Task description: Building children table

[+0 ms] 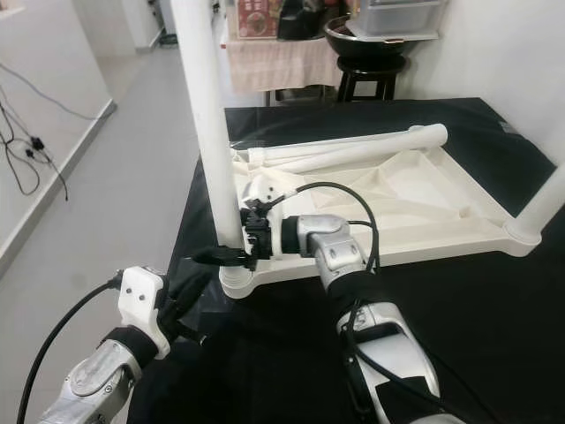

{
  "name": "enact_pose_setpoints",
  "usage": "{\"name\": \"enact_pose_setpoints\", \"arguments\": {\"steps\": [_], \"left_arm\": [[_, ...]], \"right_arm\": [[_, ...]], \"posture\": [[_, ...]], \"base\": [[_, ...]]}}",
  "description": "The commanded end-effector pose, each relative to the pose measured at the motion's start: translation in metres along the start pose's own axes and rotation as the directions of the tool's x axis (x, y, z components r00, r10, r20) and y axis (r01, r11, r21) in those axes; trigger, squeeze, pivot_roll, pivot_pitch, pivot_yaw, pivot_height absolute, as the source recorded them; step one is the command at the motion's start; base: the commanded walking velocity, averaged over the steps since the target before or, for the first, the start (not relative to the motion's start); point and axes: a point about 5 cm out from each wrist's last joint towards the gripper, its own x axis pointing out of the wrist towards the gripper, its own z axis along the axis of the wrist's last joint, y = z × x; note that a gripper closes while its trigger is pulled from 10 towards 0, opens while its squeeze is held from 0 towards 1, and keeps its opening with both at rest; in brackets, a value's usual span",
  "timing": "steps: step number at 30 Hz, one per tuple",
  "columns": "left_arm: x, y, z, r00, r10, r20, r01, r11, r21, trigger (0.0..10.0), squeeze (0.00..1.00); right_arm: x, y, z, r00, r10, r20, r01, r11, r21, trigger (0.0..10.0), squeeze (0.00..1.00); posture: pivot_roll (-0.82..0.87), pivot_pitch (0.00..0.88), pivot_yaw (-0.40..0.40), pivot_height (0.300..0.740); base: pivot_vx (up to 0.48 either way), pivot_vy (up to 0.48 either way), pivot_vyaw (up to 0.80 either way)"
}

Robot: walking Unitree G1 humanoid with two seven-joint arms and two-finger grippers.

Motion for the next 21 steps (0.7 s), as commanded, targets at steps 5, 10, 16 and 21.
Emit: {"name": "enact_pose_setpoints", "arguments": {"steps": [5,10,16,21], "left_arm": [[-0.004,-0.007,0.003,1.0,-0.025,0.018,0.024,0.999,0.048,10.0,0.0],[-0.008,-0.01,0.006,0.999,-0.033,0.032,0.031,0.997,0.068,10.0,0.0],[-0.017,-0.013,0.01,0.999,-0.027,0.046,0.024,0.998,0.052,10.0,0.0],[-0.029,-0.019,0.016,0.998,-0.001,0.063,-0.001,1.0,0.022,10.0,0.0]], "right_arm": [[0.0,-0.008,-0.007,1.0,-0.025,-0.002,0.025,0.999,0.037,0.0,0.0],[-0.004,-0.008,-0.018,0.998,-0.055,0.006,0.054,0.997,0.057,0.0,0.0],[-0.024,-0.011,-0.037,0.976,-0.218,-0.021,0.219,0.974,0.064,0.0,0.0],[-0.026,0.013,-0.071,0.702,-0.683,-0.201,0.711,0.688,0.145,0.0,0.0]], "posture": [[0.01,0.016,0.016,0.74],[0.01,0.017,0.025,0.74],[0.0,0.028,0.027,0.74],[-0.04,0.065,0.038,0.74]], "base": [[0.0,0.0,0.0],[0.0,0.0,0.0],[0.0,0.0,0.0],[0.0,0.0,0.0]]}}
